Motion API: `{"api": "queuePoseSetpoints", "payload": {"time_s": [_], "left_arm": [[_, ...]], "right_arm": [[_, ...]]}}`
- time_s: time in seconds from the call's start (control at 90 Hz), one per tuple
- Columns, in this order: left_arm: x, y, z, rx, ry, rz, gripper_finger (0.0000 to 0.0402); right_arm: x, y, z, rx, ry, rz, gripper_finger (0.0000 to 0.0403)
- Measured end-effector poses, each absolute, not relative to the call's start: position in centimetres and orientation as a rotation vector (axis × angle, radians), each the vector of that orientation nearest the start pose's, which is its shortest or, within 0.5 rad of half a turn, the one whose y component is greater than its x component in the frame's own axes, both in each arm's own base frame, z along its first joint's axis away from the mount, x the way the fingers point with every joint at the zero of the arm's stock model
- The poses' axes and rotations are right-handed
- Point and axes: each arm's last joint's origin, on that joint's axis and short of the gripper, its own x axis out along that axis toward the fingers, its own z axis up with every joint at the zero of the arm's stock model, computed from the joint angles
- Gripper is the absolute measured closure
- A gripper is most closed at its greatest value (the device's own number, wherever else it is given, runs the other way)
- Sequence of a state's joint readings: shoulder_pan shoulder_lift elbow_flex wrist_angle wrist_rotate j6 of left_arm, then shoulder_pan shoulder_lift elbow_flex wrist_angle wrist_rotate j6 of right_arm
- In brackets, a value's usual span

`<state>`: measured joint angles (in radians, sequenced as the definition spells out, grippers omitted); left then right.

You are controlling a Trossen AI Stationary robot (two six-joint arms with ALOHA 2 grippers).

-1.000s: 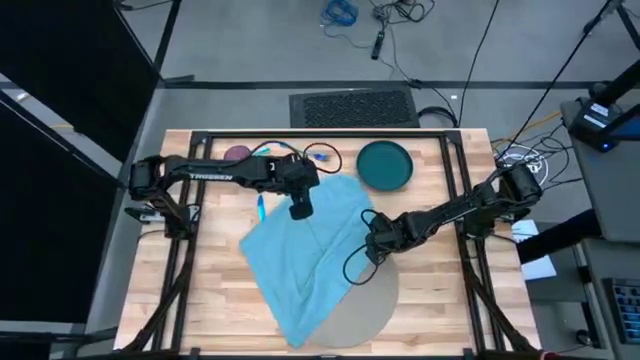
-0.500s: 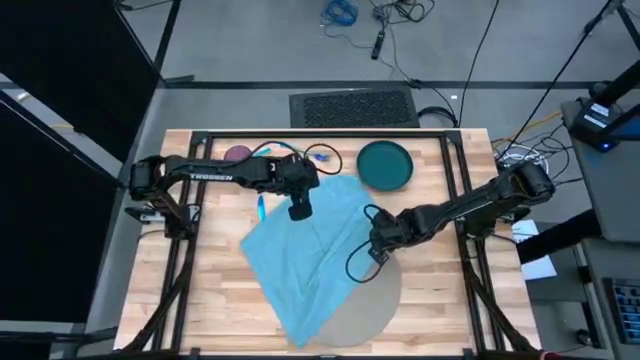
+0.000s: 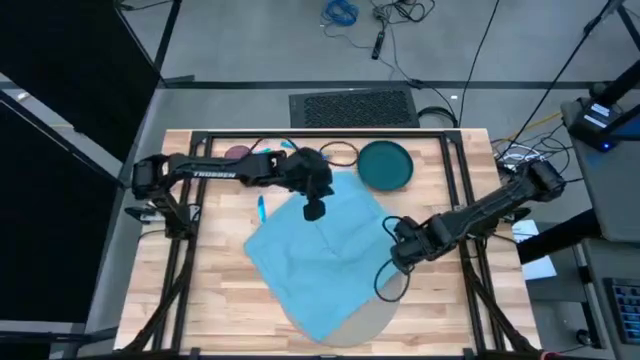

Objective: Set table place
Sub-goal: Fold the blue napkin

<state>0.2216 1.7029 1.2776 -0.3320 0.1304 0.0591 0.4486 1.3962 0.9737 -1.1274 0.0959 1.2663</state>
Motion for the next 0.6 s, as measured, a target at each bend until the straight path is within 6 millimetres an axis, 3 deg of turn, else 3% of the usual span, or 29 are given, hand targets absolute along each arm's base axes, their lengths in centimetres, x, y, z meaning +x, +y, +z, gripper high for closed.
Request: {"api": "queuePoseSetpoints", "payload": {"time_s": [0.222, 0.456, 0.6], "left_arm": [[38.4, 12.3, 20.7, -0.116, 0.797, 0.153, 0.0402], [41.2, 14.4, 19.8, -0.142, 0.788, 0.192, 0.0401], [42.6, 15.3, 18.5, -0.200, 0.929, 0.205, 0.0401]], "right_arm": [[20.7, 10.6, 22.2, 0.633, 1.353, -0.574, 0.0403], [20.8, 10.8, 22.3, 0.615, 1.348, -0.534, 0.0403], [20.8, 10.8, 22.3, 0.605, 1.350, -0.523, 0.0403]]}}
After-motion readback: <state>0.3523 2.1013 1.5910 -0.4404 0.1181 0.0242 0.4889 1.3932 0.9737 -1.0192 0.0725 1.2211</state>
